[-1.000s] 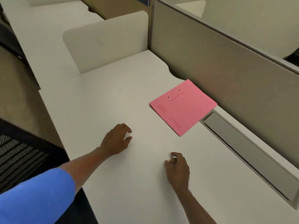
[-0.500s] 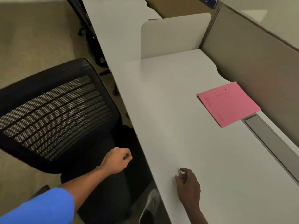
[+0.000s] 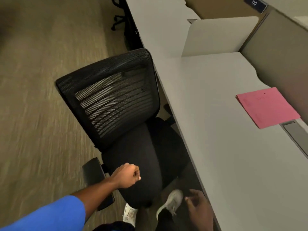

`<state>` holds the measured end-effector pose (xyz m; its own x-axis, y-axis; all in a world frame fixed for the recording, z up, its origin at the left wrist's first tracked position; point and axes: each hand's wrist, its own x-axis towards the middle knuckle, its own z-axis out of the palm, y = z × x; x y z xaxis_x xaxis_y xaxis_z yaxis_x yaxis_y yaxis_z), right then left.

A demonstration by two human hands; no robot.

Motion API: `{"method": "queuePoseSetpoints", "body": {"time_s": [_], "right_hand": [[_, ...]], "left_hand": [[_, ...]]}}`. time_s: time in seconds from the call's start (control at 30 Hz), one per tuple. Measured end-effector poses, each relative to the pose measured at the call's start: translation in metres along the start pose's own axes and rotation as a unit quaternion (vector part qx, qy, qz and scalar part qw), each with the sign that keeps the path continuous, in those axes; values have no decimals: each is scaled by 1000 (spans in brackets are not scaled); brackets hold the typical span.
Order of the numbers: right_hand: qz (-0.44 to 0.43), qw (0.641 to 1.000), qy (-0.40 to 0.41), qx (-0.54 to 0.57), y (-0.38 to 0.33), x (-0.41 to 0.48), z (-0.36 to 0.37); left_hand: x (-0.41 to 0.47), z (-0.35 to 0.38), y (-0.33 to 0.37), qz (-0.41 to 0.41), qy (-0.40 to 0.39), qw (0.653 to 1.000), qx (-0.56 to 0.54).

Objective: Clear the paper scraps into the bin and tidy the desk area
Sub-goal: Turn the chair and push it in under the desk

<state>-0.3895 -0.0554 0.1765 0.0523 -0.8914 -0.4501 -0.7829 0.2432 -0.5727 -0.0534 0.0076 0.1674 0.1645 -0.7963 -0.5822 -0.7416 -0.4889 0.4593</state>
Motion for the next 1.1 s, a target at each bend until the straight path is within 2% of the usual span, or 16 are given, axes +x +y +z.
{"method": "queuePoseSetpoints", "body": {"time_s": [0.23, 0.3, 0.4, 0.7, 1.1], "right_hand": [[20, 994, -91, -60, 25, -29, 30], [25, 994, -82, -61, 31, -24, 34], [12, 984, -147, -104, 41, -20, 36], [-48, 965, -189, -176, 56, -50, 45], [-102, 951, -221, -192, 12, -93, 107]], "left_hand": [[-57, 21, -41, -43, 45, 998, -31], [-72, 26, -48, -63, 58, 996, -37], [-95, 37, -58, -105, 65, 990, -62], [-157, 80, -73, -145, 96, 981, -85], [-188, 81, -130, -154, 94, 978, -107]]}}
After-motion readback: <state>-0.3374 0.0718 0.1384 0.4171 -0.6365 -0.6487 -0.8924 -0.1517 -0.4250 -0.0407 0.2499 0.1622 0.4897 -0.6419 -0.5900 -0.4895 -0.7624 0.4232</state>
